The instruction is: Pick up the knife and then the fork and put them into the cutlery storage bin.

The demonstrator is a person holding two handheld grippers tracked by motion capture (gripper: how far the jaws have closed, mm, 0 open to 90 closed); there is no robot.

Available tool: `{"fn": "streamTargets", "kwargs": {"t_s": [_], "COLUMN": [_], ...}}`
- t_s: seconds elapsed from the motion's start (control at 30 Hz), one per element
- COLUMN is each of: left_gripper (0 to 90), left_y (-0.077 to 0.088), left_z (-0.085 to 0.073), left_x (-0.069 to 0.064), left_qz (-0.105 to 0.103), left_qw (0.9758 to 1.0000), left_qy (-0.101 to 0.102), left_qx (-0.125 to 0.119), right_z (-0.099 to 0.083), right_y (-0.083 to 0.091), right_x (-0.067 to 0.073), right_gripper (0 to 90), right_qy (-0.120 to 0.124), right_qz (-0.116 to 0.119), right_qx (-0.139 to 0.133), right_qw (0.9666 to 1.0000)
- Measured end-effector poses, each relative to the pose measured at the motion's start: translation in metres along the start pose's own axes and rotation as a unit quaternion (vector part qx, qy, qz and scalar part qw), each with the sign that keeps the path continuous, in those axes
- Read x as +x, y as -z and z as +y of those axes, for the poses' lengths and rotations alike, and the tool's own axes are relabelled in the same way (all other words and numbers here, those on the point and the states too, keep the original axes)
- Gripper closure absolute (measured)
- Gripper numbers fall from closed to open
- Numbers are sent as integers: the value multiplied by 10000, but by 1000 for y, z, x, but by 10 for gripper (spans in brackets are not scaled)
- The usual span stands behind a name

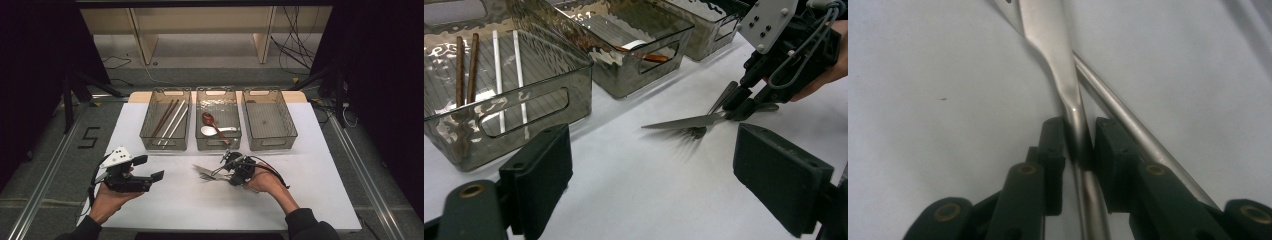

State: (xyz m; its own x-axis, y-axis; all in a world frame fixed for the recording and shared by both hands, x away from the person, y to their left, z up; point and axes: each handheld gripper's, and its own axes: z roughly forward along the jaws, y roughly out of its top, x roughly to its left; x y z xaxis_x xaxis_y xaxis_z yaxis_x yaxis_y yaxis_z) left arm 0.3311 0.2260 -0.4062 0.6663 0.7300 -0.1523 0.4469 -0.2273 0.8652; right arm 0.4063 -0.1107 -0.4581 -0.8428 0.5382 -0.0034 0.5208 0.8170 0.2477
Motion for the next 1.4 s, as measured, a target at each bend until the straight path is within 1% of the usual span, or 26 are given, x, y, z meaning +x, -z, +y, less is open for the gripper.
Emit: {"fn": "streamTargets", "kwargs": {"t_s": [0.07, 0.17, 0.37, 0.53, 0.6, 0.73, 0.9, 1.0, 1.13, 1.23, 1.27, 1.4], "left_gripper": [154, 154, 154, 154, 154, 154, 154, 154, 154, 154, 154, 154], "left_y": [0, 0, 0, 0, 0, 0, 0, 0, 1, 2, 2, 2], "left_z": [0, 0, 0, 0, 0, 0, 0, 0, 0, 1, 1, 1], "left_x": [0, 0, 0, -1, -1, 0, 0, -1, 0, 1, 1, 1], "left_qz": [-3, 4, 6, 7, 5, 8, 15, 13, 21, 29, 33, 38], "left_qw": [10000, 10000, 10000, 10000, 10000, 10000, 10000, 10000, 10000, 10000, 10000, 10000], "left_qy": [2, -7, -9, -15, -17, -10, -8, -13, -23, -24, -20, 12], "left_qx": [-5, -7, -8, -1, 5, 5, -1, -7, 8, -6, -12, -36], "right_z": [1, 2, 2, 3, 4, 5, 6, 7, 6, 6, 6, 5], "right_y": [0, 0, 0, 0, 0, 0, 0, 0, 0, 2, 3, 6], "right_x": [2, 3, 1, 0, 1, 1, 4, 6, 6, 6, 5, 5], "right_gripper": [803, 806, 805, 794, 793, 789, 802, 806, 808, 809, 809, 810], "right_qy": [15, -10, -35, -159, -91, -101, 6, 24, 86, 64, 95, 54], "right_qz": [2, 30, 77, 116, 93, 100, -7, -46, -43, -119, -81, -35], "right_qx": [59, 109, 105, 119, 132, 138, 185, 211, 178, 61, 12, -65], "right_qw": [10000, 9999, 9999, 9997, 9998, 9998, 9998, 9998, 9998, 9999, 9999, 10000]}}
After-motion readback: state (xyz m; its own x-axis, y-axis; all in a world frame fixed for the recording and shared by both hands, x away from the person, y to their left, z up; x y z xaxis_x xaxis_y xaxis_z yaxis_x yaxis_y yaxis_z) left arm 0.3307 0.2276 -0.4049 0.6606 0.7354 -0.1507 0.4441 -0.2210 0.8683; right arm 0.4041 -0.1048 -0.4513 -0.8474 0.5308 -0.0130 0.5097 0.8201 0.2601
